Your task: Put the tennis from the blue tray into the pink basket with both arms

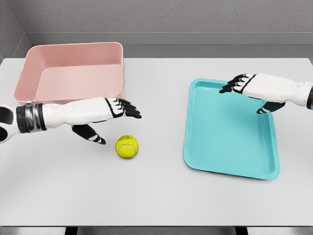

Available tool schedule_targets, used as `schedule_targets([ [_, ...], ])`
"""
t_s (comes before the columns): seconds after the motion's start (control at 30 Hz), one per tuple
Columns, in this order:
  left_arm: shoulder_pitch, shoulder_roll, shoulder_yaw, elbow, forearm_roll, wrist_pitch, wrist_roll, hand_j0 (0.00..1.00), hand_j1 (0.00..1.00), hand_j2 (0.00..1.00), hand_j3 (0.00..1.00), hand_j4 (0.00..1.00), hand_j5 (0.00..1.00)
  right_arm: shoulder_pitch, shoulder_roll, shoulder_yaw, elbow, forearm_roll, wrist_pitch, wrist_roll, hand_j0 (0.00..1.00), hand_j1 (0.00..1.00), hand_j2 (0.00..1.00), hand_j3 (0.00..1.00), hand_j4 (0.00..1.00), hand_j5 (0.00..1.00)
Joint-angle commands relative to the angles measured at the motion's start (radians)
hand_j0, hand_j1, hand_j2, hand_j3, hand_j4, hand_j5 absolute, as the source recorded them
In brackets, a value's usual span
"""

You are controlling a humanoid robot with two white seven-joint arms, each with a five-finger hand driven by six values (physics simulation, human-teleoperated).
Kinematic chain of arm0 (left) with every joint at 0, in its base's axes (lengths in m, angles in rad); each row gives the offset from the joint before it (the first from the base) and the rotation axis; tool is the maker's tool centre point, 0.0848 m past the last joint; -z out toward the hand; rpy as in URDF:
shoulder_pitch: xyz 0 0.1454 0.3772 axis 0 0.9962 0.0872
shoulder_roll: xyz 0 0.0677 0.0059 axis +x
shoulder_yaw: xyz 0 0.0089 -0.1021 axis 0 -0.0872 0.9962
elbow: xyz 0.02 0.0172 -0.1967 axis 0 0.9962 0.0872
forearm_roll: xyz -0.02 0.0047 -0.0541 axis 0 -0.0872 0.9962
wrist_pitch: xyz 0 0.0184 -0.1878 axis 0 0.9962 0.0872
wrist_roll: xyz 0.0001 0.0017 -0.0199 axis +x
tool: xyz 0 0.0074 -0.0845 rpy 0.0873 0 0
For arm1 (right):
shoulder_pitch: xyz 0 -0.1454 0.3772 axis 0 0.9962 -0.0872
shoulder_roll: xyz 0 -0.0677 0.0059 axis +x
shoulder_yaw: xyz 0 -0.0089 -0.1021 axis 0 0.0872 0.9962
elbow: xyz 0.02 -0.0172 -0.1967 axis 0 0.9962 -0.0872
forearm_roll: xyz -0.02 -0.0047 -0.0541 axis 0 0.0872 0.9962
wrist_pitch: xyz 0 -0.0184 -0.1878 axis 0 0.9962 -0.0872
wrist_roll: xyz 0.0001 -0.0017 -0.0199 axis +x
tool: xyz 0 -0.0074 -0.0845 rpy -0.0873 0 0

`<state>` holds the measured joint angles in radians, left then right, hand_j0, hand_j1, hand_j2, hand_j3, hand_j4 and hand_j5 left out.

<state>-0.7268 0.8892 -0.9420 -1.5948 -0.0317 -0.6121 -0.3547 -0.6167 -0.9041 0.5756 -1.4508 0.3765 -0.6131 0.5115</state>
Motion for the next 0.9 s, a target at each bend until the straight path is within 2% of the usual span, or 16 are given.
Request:
schedule_targets([
  [0.0,-0.006,-0.001,-0.102,0.038,0.062,0.001,0.000,1.00,1.00,1.00,1.00,1.00,1.00,0.002,0.004,0.000,0.001,-0.001,0.002,0.007,1.00,1.00,1.00,1.00,1.00,1.00],
  [0.03,-0.043,0.001,-0.153,0.050,0.087,0.001,-0.001,1.00,1.00,1.00,1.00,1.00,1.00,0.003,0.002,0.000,0.004,0.001,0.002,0.018,1.00,1.00,1.00,1.00,1.00,1.00],
  [0.07,-0.054,0.001,-0.175,0.061,0.098,0.001,-0.001,1.00,1.00,1.00,1.00,1.00,1.00,0.003,0.004,0.000,0.006,0.001,0.002,0.024,1.00,1.00,1.00,1.00,1.00,1.00],
  [0.17,-0.059,0.002,-0.179,0.081,0.116,0.001,-0.001,1.00,1.00,1.00,1.00,1.00,1.00,0.006,0.005,0.000,0.013,0.006,0.002,0.036,1.00,1.00,1.00,1.00,1.00,1.00],
  [0.2,-0.065,0.005,-0.205,0.081,0.127,0.001,-0.001,1.00,1.00,1.00,1.00,1.00,1.00,0.005,0.005,0.000,0.013,0.004,0.002,0.036,1.00,1.00,1.00,1.00,1.00,1.00],
  [0.27,-0.118,0.005,-0.279,0.093,0.164,0.001,-0.001,1.00,1.00,1.00,1.00,1.00,1.00,0.000,0.002,-0.002,0.013,0.004,0.002,0.036,1.00,1.00,1.00,1.00,1.00,1.00],
  [0.3,-0.126,0.007,-0.293,0.095,0.173,0.001,-0.001,1.00,1.00,1.00,1.00,1.00,1.00,-0.002,0.001,-0.003,0.013,0.004,0.002,0.036,1.00,1.00,1.00,1.00,1.00,1.00],
  [0.4,-0.126,0.007,-0.299,0.098,0.200,0.001,-0.001,1.00,1.00,1.00,1.00,1.00,1.00,-0.014,-0.006,-0.011,0.035,0.002,0.002,0.036,1.00,1.00,1.00,1.00,1.00,1.00],
  [0.53,-0.146,0.005,-0.351,0.119,0.222,0.001,-0.003,1.00,1.00,1.00,1.00,1.00,1.00,-0.020,-0.004,-0.013,0.070,0.001,0.002,0.036,1.00,1.00,1.00,1.00,1.00,1.00],
  [0.87,-0.148,-0.027,-0.350,0.130,0.225,0.001,0.008,1.00,1.00,1.00,1.00,1.00,1.00,-0.020,0.004,-0.013,0.079,0.002,0.002,0.036,1.00,1.00,1.00,1.00,1.00,1.00],
])
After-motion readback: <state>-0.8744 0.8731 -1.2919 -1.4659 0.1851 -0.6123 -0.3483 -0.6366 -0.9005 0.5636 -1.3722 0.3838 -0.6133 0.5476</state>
